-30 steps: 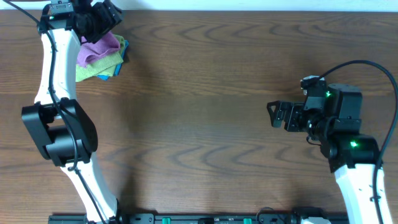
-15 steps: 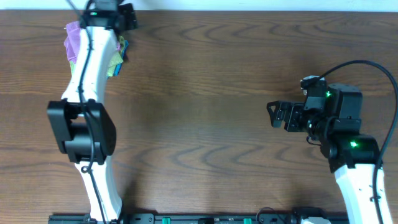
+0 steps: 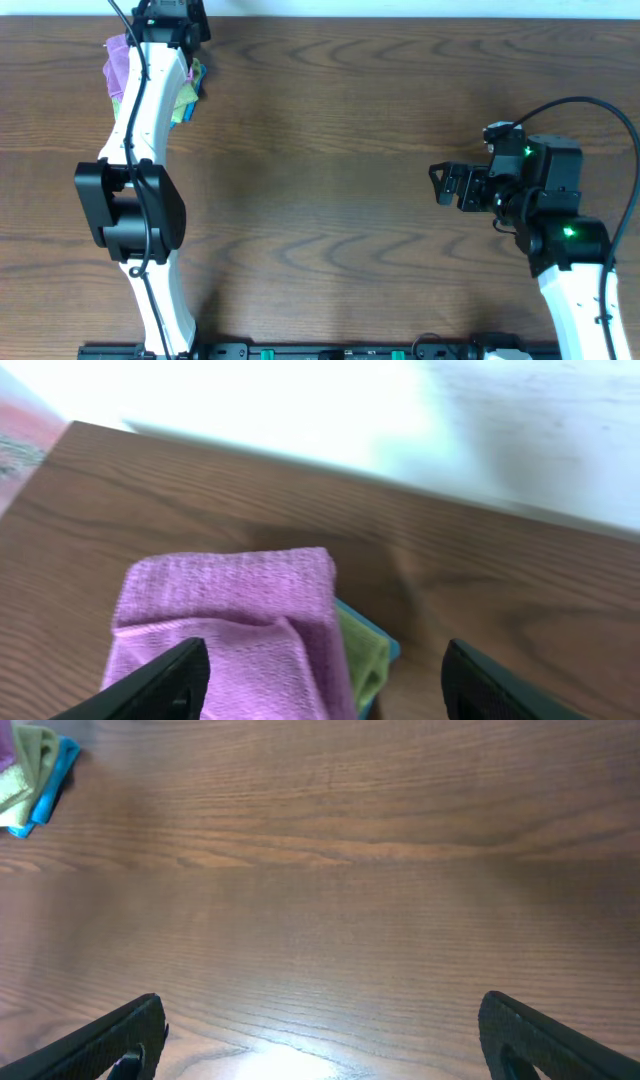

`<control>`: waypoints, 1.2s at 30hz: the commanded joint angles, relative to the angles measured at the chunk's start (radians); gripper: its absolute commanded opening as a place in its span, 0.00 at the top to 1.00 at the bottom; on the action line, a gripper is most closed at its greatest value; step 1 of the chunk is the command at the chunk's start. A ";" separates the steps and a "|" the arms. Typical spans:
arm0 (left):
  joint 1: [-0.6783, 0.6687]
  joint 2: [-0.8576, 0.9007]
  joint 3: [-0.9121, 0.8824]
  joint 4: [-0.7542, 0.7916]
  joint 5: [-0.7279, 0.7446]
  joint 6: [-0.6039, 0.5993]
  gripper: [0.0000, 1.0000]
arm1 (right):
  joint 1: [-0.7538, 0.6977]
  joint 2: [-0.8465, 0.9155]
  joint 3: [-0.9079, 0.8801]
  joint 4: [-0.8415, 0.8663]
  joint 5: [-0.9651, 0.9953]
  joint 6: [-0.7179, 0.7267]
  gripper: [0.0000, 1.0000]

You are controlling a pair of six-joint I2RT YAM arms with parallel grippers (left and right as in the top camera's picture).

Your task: Fold the cloth

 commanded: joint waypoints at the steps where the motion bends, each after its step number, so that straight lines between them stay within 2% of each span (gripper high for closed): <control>1: -0.006 0.029 0.033 0.005 0.031 -0.028 0.26 | -0.005 -0.007 -0.003 -0.001 -0.011 0.014 0.01; 18: -0.010 0.119 0.033 0.055 0.048 -0.045 0.30 | -0.005 -0.007 -0.003 -0.001 -0.011 0.014 0.01; 24: 0.002 0.120 0.033 0.001 0.014 -0.045 0.30 | -0.005 -0.007 -0.003 -0.001 -0.011 0.014 0.01; 31: 0.020 0.120 0.033 -0.107 -0.017 -0.045 0.35 | -0.005 -0.007 -0.003 -0.001 -0.011 0.014 0.01; 36: 0.021 0.117 0.033 -0.174 -0.122 -0.045 0.38 | -0.005 -0.007 -0.003 -0.001 -0.011 0.014 0.01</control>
